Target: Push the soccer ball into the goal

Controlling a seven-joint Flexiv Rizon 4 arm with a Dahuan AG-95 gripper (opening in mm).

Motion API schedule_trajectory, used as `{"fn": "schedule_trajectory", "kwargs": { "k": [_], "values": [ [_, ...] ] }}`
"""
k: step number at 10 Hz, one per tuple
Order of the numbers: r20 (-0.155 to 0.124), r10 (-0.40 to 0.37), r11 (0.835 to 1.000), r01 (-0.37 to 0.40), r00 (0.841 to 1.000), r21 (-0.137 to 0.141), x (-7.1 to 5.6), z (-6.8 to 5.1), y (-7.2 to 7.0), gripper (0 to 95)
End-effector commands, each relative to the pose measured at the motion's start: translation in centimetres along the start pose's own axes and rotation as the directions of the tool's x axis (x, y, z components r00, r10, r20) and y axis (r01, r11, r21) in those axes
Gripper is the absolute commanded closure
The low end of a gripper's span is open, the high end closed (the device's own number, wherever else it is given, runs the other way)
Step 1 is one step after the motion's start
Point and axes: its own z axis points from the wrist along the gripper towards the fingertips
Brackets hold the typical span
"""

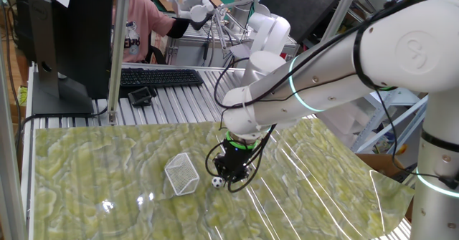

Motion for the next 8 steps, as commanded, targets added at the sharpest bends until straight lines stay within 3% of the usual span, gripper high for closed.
{"fn": "schedule_trajectory", "kwargs": {
  "k": [1, 4, 8],
  "values": [
    [-0.003, -0.003, 1.0, 0.003, 1.0, -0.003, 0.1, 0.0, 0.2, 95.0],
    [-0.003, 0.025, 1.0, -0.025, 1.0, -0.003, 0.5, -0.3, 1.2, 95.0],
    [0.008, 0.031, 1.0, -0.031, 0.999, -0.001, 0.6, 0.2, 2.0, 95.0]
  ]
}}
